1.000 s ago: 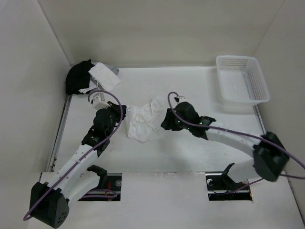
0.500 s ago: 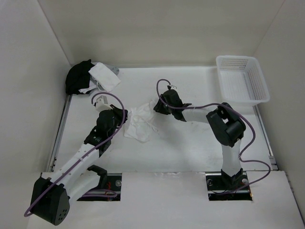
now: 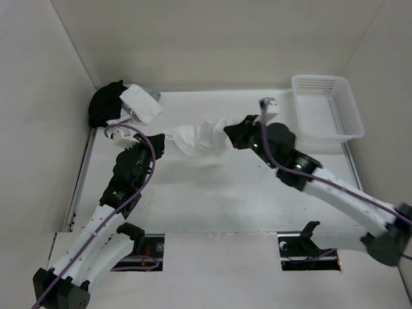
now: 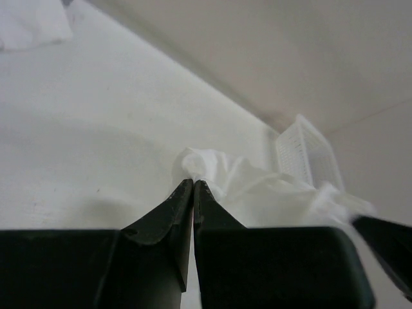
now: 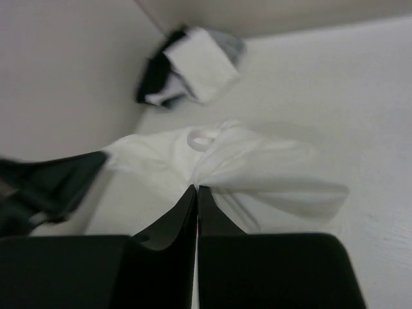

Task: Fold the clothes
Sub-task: Flatten the tank top out

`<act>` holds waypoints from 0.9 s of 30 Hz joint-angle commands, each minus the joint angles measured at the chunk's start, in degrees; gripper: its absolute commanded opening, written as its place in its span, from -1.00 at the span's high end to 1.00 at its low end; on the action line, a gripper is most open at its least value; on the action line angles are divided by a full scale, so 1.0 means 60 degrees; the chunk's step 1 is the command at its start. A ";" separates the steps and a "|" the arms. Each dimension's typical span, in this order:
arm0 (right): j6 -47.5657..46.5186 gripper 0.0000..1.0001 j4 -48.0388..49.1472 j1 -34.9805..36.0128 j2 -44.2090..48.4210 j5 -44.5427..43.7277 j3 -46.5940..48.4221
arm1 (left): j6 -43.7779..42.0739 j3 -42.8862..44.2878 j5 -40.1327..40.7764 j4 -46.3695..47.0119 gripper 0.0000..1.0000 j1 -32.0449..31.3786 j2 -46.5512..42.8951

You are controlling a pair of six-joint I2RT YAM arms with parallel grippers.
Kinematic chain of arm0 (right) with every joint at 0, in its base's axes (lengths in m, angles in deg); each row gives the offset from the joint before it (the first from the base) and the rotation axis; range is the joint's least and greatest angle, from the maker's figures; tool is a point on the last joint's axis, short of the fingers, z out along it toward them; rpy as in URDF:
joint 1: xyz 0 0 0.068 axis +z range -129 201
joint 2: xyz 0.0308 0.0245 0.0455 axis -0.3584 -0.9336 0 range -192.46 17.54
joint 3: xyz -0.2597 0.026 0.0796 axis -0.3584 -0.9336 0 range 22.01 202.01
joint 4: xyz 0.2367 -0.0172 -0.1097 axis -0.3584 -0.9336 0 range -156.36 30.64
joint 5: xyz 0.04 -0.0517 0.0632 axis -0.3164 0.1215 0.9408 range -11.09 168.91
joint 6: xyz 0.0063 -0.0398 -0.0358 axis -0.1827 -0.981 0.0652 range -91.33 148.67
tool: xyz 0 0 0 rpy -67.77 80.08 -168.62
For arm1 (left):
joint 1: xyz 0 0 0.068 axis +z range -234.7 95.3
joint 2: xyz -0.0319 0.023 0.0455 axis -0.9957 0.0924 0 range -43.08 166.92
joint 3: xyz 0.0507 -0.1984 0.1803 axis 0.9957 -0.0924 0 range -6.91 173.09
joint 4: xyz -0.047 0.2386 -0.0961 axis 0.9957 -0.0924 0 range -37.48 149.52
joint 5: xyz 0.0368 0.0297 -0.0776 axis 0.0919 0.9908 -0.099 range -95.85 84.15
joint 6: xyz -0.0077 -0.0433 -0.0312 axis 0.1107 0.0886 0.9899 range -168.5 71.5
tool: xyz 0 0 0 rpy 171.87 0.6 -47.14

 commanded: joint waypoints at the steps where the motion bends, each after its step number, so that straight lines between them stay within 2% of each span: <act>1: -0.1367 0.95 -0.1720 0.1043 0.2945 -0.1792 0.0282 | -0.0503 0.0781 0.0660 0.0135 0.98 -0.0085 -0.0971; 2: -0.1295 0.96 -0.2534 0.1102 0.3440 -0.1866 0.0543 | -0.0590 0.0810 0.0791 0.0048 0.98 -0.0085 -0.1175; 4: -0.1149 0.97 -0.3169 0.1248 0.4056 -0.1867 0.0793 | -0.0766 0.0810 0.0982 -0.0157 0.98 -0.0056 -0.1483; 7: -0.1060 0.95 -0.3334 0.2446 0.5215 -0.2042 0.1014 | -0.0942 0.0796 0.1143 -0.0480 0.98 0.0003 -0.1922; 10: -0.1162 0.90 -0.3421 0.3341 0.5306 -0.2246 0.1249 | -0.1030 0.0693 0.1158 -0.0583 0.98 -0.0041 -0.2085; 12: -0.1134 0.89 -0.3567 0.3446 0.4956 -0.2423 0.1147 | -0.1016 0.0591 0.1115 -0.0758 0.98 -0.0143 -0.1983; 14: -0.0871 0.88 -0.3510 0.2296 0.4254 -0.2220 0.0622 | -0.0899 0.0299 0.1056 -0.0847 0.98 -0.0231 -0.1793; 15: -0.0869 0.88 -0.3509 0.2289 0.4251 -0.2218 0.0619 | -0.0826 0.0181 0.1041 -0.0847 0.98 -0.0260 -0.1734; 18: -0.0022 0.87 -0.2576 -0.0516 0.2382 -0.0101 -0.0126 | -0.0271 -0.0637 0.0968 -0.0774 0.98 -0.0480 -0.1208; 21: 0.0507 0.82 -0.1228 -0.2072 -0.0208 0.1674 0.0236 | 0.0213 -0.1298 0.0880 -0.0555 0.98 -0.0583 -0.0505; 22: 0.0565 0.71 -0.1007 -0.2555 -0.1754 0.2186 0.1195 | 0.0403 -0.1473 0.0808 -0.0394 0.98 -0.0583 -0.0155; 23: 0.0494 0.36 -0.1193 -0.2864 -0.3278 0.2365 0.2670 | 0.0579 -0.1678 0.0734 -0.0074 0.98 -0.0510 0.0356; 24: 0.0551 0.10 -0.1427 -0.2983 -0.4033 0.2207 0.3671 | 0.0697 -0.1811 0.0676 0.0336 0.98 -0.0423 0.0927; 26: 0.0334 -0.24 -0.1532 -0.2926 -0.3983 0.1900 0.4105 | 0.0800 -0.1856 0.0529 0.0632 0.98 -0.0276 0.1443; 27: 0.0114 -0.29 -0.1358 -0.2781 -0.3706 0.1681 0.3830 | 0.0873 -0.1914 0.0427 0.0734 0.98 -0.0188 0.1634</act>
